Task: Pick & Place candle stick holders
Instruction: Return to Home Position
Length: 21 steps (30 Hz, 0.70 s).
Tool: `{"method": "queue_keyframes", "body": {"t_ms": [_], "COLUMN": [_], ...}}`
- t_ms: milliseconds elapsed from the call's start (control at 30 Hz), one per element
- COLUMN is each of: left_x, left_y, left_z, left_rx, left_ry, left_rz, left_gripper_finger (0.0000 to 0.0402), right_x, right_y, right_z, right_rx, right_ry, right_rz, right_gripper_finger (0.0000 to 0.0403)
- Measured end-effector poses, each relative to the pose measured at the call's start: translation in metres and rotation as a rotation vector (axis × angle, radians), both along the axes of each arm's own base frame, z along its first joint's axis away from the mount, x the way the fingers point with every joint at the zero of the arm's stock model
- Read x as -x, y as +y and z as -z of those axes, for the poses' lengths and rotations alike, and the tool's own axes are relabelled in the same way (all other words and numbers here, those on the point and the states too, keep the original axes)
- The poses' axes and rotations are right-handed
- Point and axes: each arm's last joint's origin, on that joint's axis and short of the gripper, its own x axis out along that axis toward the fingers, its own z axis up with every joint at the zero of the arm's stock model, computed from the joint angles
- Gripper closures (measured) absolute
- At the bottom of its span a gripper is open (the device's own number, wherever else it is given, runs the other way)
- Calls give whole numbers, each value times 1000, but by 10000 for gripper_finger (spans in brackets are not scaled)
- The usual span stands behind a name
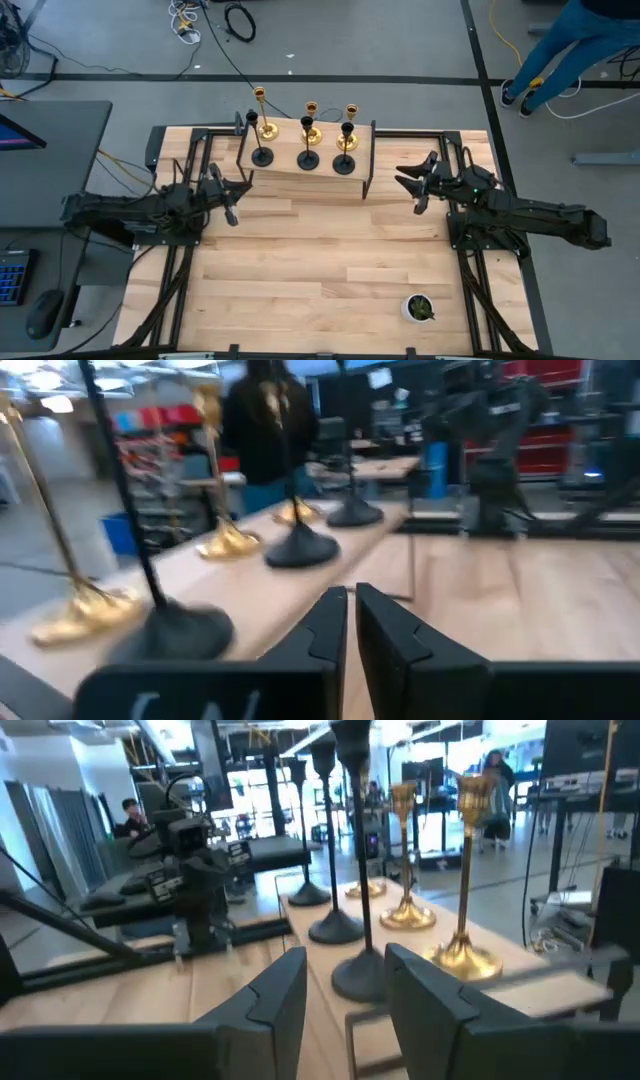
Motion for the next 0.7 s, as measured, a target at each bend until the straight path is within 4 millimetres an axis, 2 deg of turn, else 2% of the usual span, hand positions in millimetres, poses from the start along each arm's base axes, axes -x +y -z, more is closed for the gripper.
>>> {"method": "queue_keyframes", "body": {"t_ms": [67,200,333,567,700], "left_x": [1,1,1,2,2], "left_y": [2,5,5,8,8], "left_z": [12,16,15,18,19], "left_rx": [27,99,94,102,102], "left_ry": [5,16,6,36,37], "left_rz": [45,128,163,43,50], "left_gripper_finger": [381,394,398,379,371], "right_x": [1,6,5,4,4], "right_y": [0,1,3,5,5], "right_z": [13,44,47,52,52], "right_rx": [-14,-32,-49,-227,-225], "right_ry": [-6,-80,-38,-40,-40], "right_rz": [7,22,-29,-61,-61], "right_gripper_finger": [266,266,266,266,266]}}
